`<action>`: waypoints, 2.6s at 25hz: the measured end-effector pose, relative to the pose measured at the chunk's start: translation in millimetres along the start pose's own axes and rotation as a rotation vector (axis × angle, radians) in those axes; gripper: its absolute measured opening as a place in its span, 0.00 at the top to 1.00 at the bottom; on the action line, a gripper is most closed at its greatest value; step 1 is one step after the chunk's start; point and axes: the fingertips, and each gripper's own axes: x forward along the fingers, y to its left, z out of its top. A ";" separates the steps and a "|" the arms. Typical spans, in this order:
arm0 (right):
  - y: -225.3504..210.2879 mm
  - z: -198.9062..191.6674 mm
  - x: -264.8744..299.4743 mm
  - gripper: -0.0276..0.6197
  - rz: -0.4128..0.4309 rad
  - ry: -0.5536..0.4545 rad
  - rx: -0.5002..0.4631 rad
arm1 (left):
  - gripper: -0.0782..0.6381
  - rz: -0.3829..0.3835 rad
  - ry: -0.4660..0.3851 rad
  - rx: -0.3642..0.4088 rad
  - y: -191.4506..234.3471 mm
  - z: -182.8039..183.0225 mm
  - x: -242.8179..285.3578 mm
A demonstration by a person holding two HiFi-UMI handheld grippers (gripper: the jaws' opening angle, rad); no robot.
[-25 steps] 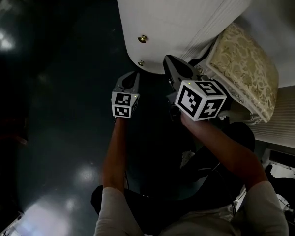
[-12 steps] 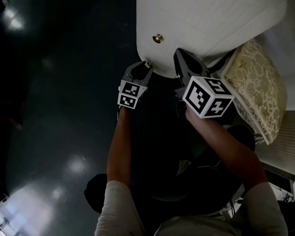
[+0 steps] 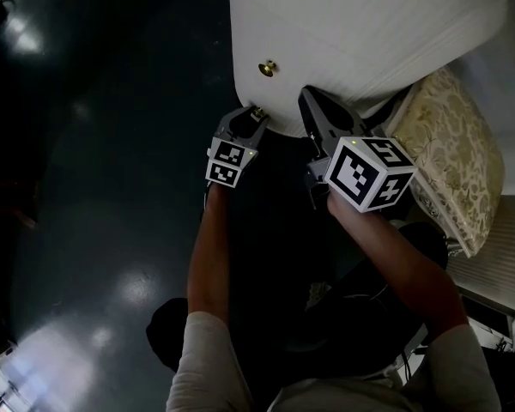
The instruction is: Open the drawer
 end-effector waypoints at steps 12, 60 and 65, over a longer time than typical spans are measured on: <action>0.1 10.6 -11.3 0.93 -0.034 -0.037 0.023 | 0.74 0.052 0.013 0.036 1.4 1.3 -3.0; 21.2 -35.2 -67.6 0.93 -0.104 0.134 0.069 | 0.75 0.042 0.120 -0.054 -2.9 -23.9 -86.6; 14.1 -27.6 -75.6 0.93 -0.141 0.091 0.067 | 0.75 0.043 0.139 -0.042 -3.1 -25.2 -89.7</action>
